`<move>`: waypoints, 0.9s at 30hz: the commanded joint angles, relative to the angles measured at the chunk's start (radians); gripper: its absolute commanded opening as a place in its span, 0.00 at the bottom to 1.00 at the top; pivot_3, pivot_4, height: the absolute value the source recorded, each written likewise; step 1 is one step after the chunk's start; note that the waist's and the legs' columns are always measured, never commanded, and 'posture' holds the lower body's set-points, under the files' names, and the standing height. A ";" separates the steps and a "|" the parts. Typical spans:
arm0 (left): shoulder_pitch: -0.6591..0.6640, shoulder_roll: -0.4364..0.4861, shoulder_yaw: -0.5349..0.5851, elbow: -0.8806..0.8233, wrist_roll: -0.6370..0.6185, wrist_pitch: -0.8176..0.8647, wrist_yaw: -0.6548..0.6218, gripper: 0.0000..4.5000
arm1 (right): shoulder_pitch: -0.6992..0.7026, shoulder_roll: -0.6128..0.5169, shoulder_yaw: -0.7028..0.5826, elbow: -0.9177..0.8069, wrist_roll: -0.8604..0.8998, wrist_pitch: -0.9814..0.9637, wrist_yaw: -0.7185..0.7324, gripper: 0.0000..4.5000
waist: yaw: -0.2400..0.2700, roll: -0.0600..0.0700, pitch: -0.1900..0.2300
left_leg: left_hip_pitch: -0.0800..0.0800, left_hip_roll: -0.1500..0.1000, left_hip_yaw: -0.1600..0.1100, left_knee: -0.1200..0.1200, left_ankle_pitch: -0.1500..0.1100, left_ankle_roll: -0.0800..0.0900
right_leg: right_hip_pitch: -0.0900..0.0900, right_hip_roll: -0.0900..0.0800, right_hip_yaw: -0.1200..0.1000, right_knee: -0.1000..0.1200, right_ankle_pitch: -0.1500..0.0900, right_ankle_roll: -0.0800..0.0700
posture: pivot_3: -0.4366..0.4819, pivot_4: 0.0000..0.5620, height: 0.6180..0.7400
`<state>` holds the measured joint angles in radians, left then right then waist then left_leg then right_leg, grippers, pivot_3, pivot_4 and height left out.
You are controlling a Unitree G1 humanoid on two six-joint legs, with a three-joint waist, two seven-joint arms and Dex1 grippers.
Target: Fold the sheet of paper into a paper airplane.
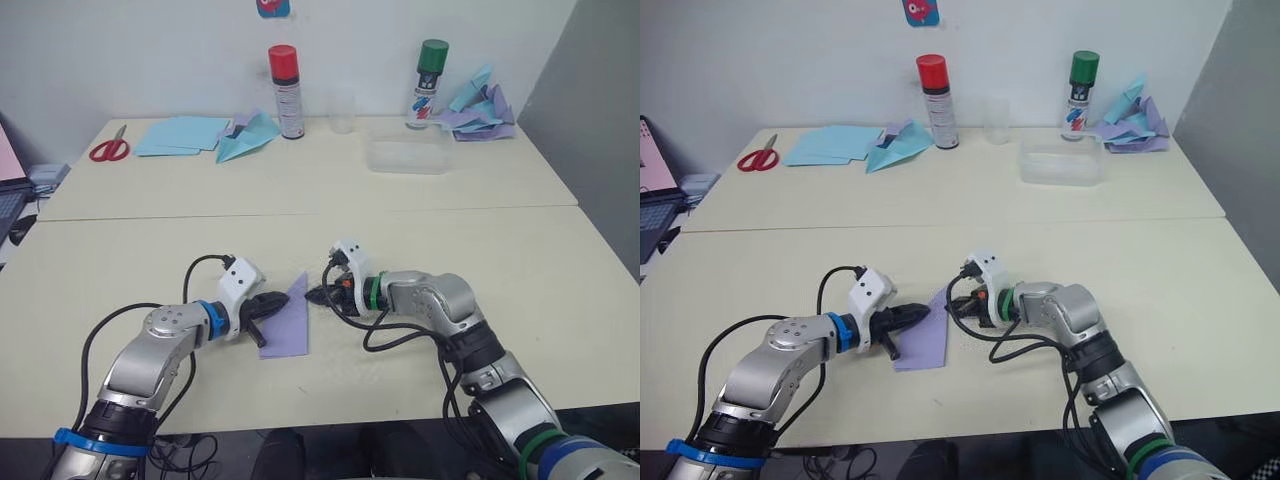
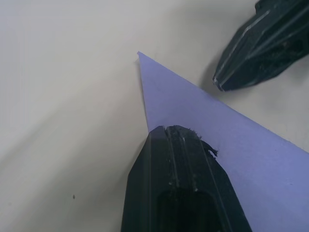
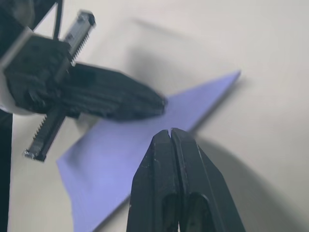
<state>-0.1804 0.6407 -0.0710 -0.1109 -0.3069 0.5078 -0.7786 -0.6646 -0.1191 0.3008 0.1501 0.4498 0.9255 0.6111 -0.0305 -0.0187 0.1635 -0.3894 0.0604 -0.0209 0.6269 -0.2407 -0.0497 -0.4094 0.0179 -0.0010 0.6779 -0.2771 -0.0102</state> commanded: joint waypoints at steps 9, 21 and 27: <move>0.025 -0.008 -0.061 0.066 0.089 -0.072 -0.003 0.00 | -0.009 0.053 0.040 0.121 -0.136 -0.280 0.077 0.00 | 0.002 0.000 0.000 | 0.000 0.000 0.001 0.000 0.000 0.000 | 0.000 -0.001 0.000 0.000 0.000 0.000 | 0.48 0.27 1.00; 0.028 0.004 -0.077 0.066 0.110 -0.077 -0.021 0.00 | -0.083 0.095 -0.028 0.555 -0.313 -0.560 -0.107 0.00 | 0.001 0.001 -0.001 | 0.010 0.000 0.002 0.000 0.000 0.000 | 0.005 0.000 0.002 0.003 0.001 -0.001 | 0.48 0.27 1.00; 0.044 0.010 -0.082 0.061 0.107 -0.069 -0.036 0.00 | -0.096 0.092 -0.064 0.597 -0.293 -0.616 -0.118 0.00 | 0.002 0.002 -0.002 | 0.010 0.000 0.005 0.000 0.001 0.001 | 0.005 0.000 0.007 0.003 0.000 -0.003 | 0.48 0.27 1.00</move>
<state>-0.1721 0.6381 -0.1200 -0.0769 -0.2261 0.4063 -0.7981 -0.7577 0.0208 0.3140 0.6906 0.1982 0.3152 0.5861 -0.0281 -0.0165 0.1620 -0.3791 0.0607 -0.0156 0.6274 -0.2398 -0.0488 -0.4045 0.0175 0.0071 0.6807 -0.2770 -0.0138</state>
